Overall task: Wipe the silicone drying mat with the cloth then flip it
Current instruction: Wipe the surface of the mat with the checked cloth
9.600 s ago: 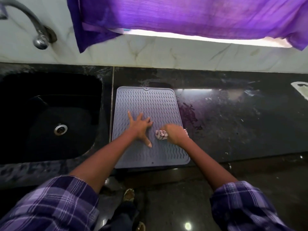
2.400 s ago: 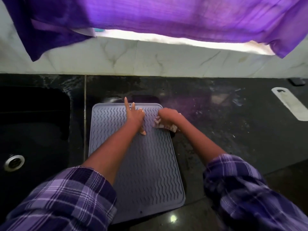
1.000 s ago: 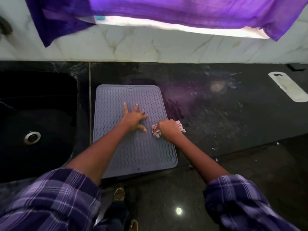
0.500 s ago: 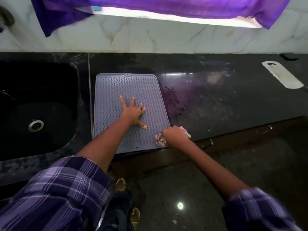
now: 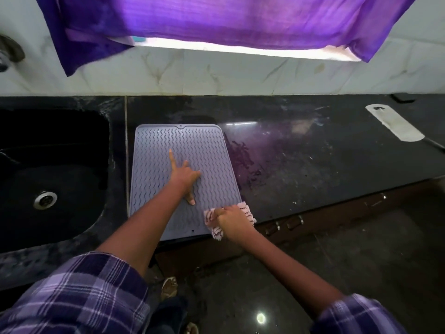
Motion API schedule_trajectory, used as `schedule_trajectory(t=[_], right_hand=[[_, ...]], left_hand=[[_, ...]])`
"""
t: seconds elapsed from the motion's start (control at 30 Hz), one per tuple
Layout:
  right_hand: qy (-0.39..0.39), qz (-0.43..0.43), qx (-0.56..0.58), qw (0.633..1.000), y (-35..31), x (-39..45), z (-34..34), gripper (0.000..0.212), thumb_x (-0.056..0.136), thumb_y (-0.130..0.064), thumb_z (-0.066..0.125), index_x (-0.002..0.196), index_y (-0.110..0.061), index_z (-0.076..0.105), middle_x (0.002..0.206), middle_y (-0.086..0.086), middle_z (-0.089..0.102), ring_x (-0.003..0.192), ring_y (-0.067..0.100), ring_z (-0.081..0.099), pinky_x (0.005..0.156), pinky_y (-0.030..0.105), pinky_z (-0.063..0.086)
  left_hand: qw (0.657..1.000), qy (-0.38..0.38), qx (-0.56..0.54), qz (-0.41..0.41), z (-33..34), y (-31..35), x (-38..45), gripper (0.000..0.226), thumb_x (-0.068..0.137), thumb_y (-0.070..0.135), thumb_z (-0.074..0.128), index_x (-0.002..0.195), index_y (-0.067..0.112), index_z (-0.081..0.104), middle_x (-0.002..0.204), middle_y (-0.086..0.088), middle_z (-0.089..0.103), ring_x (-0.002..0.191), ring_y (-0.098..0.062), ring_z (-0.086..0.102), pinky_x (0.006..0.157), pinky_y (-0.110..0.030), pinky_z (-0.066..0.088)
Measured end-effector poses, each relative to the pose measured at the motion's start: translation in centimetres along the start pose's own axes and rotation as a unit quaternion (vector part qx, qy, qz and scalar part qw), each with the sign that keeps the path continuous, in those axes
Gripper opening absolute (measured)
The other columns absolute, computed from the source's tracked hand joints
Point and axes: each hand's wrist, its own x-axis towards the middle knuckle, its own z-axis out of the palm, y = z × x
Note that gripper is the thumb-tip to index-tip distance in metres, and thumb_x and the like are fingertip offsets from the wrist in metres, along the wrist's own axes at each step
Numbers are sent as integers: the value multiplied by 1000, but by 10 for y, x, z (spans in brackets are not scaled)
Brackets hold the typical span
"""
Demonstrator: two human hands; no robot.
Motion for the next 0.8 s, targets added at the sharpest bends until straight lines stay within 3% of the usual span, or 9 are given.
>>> schedule_trajectory(t=[0.1, 0.2, 0.27, 0.37, 0.5, 0.6, 0.7, 0.8], right_hand=[[-106, 35, 89, 990, 19, 4, -35, 36, 91, -9, 53, 126, -4, 56, 123, 16, 59, 113, 31, 57, 94, 37, 44], [-157, 81, 181, 968, 44, 25, -73, 33, 89, 2, 44, 120, 8, 54, 101, 17, 54, 81, 23, 51, 71, 34, 46], [-127, 105, 191, 968, 62, 43, -90, 28, 88, 3, 42, 111, 8, 57, 101, 18, 54, 85, 26, 51, 73, 37, 46], [-36, 153, 188, 969, 91, 77, -101, 9, 87, -6, 51, 87, -7, 60, 99, 15, 59, 91, 28, 58, 73, 34, 42], [101, 195, 97, 971, 123, 133, -103, 33, 86, -7, 50, 112, -19, 67, 111, 9, 69, 105, 31, 63, 86, 36, 45], [175, 182, 48, 966, 136, 177, -105, 34, 91, -11, 48, 117, -27, 65, 119, 4, 67, 112, 27, 59, 92, 38, 39], [179, 154, -15, 972, 142, 215, -106, 33, 95, -17, 43, 122, -25, 62, 126, 2, 63, 117, 27, 55, 93, 39, 38], [120, 131, -48, 983, 143, 239, -97, 32, 96, -17, 41, 122, -21, 60, 128, 4, 59, 118, 28, 53, 93, 41, 39]], left_hand=[[1000, -6, -10, 2, -16, 1, 10, 91, 70, 63, 69, 146, 25, 36, 143, -5, 50, 142, -26, 35, 103, -73, -13], [999, -8, -45, 3, -30, -10, 23, 77, 77, 58, 66, 141, 21, 46, 139, -2, 53, 137, -23, 42, 107, -71, -8], [997, 8, -74, -3, -36, -20, 33, 64, 83, 52, 64, 136, 18, 52, 135, -2, 56, 134, -22, 46, 111, -67, -5], [994, 32, -108, -12, -40, -34, 52, 49, 89, 43, 60, 130, 16, 56, 130, -4, 59, 129, -22, 50, 116, -62, 0], [987, 56, -153, -4, -46, -44, 89, 40, 91, 41, 58, 122, 16, 59, 126, -4, 61, 127, -22, 50, 118, -57, 4], [981, 61, -185, 16, -51, -49, 117, 33, 94, 38, 54, 118, 16, 61, 126, -5, 62, 128, -22, 49, 120, -52, 1], [984, 60, -162, 47, -56, -56, 140, 44, 92, 43, 56, 126, 16, 58, 134, -3, 56, 135, -20, 42, 120, -52, -3], [992, 19, -102, 65, -60, -57, 154, 78, 82, 58, 61, 142, 12, 42, 146, -8, 45, 140, -22, 36, 120, -51, 0]])
